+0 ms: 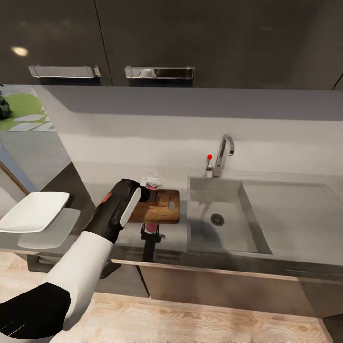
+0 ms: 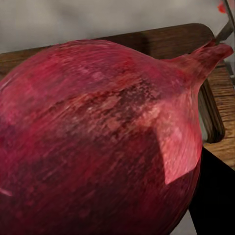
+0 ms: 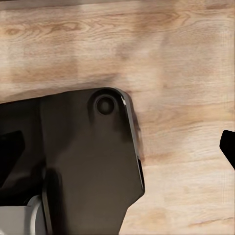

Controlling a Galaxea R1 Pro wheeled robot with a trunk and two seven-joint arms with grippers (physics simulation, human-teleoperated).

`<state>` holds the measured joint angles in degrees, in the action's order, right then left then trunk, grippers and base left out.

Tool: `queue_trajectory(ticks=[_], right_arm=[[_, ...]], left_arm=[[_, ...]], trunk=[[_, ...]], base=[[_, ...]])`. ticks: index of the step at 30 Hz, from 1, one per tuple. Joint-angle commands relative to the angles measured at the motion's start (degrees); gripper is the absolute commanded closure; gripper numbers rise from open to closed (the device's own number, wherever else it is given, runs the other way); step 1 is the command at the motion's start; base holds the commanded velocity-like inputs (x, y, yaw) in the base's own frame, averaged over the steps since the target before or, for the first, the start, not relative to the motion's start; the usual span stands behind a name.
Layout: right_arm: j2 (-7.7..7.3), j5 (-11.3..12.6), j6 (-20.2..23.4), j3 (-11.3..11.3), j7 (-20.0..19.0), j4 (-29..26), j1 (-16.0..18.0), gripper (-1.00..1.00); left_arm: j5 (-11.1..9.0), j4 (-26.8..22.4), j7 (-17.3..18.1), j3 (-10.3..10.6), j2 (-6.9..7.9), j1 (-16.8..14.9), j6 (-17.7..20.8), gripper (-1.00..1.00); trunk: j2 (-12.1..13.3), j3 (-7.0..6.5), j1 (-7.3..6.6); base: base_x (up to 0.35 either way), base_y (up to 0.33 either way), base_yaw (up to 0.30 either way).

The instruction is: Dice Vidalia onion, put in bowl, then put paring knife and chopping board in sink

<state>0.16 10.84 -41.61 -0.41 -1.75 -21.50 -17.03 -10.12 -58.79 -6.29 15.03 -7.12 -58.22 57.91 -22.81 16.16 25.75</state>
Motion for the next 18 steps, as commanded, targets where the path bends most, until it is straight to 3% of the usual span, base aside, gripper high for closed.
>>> queue_trajectory(ticks=[1, 18], right_arm=[[0.02, 0.3, -0.1, 0.0, -0.2, -0.1, 0.0, -1.00], [0.00, 0.3, -0.1, 0.0, -0.2, -0.1, 0.0, -1.00]], left_arm=[[-0.6, 0.0, -0.6, 0.1, 0.00, -0.1, 0.2, 1.00], [-0.6, 0.0, -0.6, 0.1, 0.00, -0.1, 0.2, 1.00]], trunk=[[-0.1, 0.19, 0.03], [-0.1, 1.75, 0.03]], base=[[0.000, 0.000, 0.000], [0.000, 0.050, 0.000]])
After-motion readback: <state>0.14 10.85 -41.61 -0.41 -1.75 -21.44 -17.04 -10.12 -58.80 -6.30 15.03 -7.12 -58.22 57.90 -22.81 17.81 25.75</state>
